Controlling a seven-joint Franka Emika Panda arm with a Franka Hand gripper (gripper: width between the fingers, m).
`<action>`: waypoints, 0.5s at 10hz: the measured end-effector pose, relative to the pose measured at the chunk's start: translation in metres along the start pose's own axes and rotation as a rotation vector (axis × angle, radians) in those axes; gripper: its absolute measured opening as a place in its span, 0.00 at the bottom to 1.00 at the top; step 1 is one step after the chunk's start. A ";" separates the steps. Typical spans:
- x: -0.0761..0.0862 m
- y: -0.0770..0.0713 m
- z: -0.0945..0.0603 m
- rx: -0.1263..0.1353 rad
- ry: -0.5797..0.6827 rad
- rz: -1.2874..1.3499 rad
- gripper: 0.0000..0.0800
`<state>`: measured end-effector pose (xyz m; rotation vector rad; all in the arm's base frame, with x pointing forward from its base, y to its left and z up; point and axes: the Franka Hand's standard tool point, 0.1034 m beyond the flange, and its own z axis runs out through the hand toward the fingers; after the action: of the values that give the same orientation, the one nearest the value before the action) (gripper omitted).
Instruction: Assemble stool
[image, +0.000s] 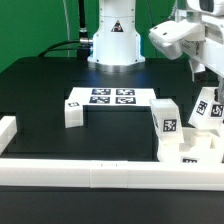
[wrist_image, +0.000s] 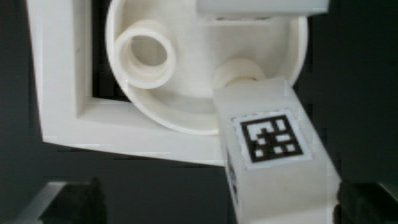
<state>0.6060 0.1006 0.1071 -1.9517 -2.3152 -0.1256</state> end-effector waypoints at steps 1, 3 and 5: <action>0.000 0.000 0.000 0.000 0.000 0.014 0.81; 0.000 -0.002 0.002 -0.010 -0.001 -0.008 0.81; 0.003 -0.009 0.008 -0.008 0.000 -0.020 0.81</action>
Offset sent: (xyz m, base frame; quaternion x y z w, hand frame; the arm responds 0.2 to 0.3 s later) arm -0.0195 0.0173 0.0002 -0.0142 0.0446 -0.0394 0.9981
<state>0.5960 0.1027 0.0994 -1.9323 -2.3385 -0.1367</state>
